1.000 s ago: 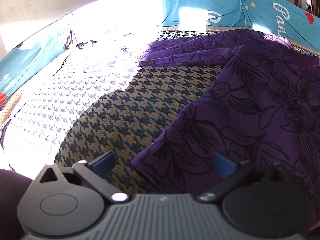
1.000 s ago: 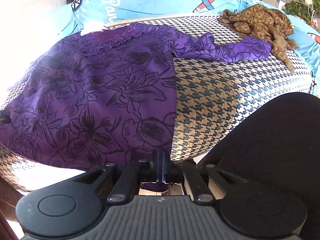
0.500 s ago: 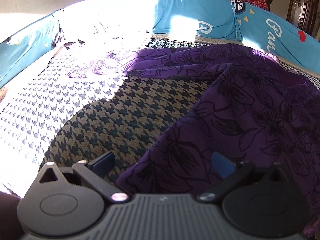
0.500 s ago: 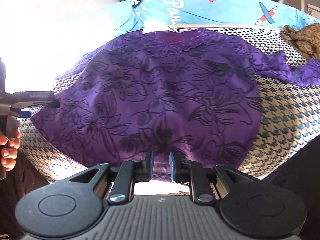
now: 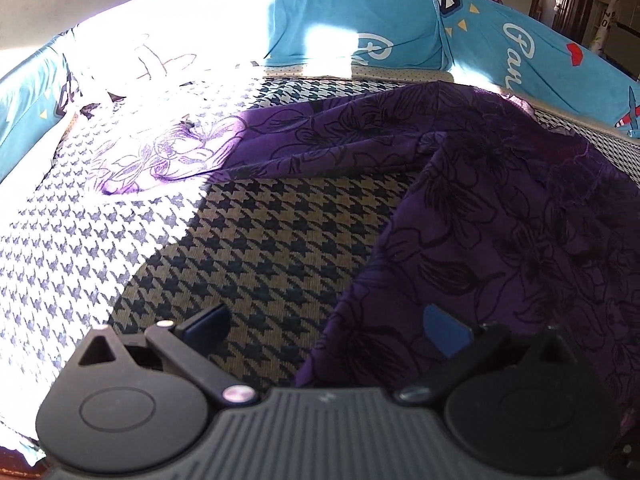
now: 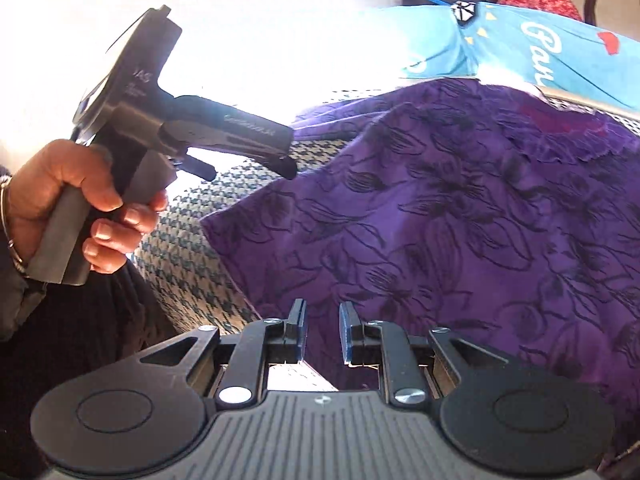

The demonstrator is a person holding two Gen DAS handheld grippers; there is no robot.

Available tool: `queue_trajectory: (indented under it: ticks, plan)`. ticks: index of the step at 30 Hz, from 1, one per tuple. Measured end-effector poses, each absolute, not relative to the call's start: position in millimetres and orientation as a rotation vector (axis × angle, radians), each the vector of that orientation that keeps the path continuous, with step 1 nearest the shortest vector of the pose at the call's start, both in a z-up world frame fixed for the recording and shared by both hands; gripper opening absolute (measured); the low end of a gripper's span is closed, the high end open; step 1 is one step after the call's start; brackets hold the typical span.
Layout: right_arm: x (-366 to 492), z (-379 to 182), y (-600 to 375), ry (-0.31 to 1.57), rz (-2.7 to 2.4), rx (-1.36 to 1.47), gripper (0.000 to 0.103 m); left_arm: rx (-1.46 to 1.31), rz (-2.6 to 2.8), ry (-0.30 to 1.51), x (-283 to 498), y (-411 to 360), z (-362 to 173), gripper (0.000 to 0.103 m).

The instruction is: Fold clothes

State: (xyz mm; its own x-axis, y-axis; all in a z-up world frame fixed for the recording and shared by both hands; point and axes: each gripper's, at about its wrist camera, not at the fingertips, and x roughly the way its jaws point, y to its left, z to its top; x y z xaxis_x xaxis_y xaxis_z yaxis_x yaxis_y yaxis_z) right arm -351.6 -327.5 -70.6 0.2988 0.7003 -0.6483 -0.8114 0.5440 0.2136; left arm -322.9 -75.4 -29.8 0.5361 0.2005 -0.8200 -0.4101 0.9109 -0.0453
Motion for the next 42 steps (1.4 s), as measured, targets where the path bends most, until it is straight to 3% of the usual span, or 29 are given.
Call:
queue_trajectory:
  ticks: [20, 32, 34, 35, 37, 42]
  plan:
    - [-362, -95, -218, 0.617, 1.158, -0.364, 0.042, -0.208, 0.368, 0.925, -344, -57, -28, 0.103]
    - [-364, -119, -180, 0.481, 1.109, -0.544, 0.042, -0.160, 0.431, 0.904, -344, -56, -26, 0.103]
    - [-362, -120, -179, 0.472, 1.111, -0.549, 0.034, -0.170, 0.439, 0.896, -347, -53, -25, 0.103]
    - [-361, -120, -178, 0.470, 1.117, -0.550, 0.021, -0.175, 0.443, 0.887, -348, -51, -24, 0.103]
    - [-358, -119, -177, 0.475, 1.123, -0.547, 0.007, -0.188, 0.454, 0.855, -353, -47, -18, 0.103]
    - [-354, -101, -185, 0.541, 1.258, -0.404, 0.005, -0.277, 0.477, 0.750, -369, -26, 0, 0.103]
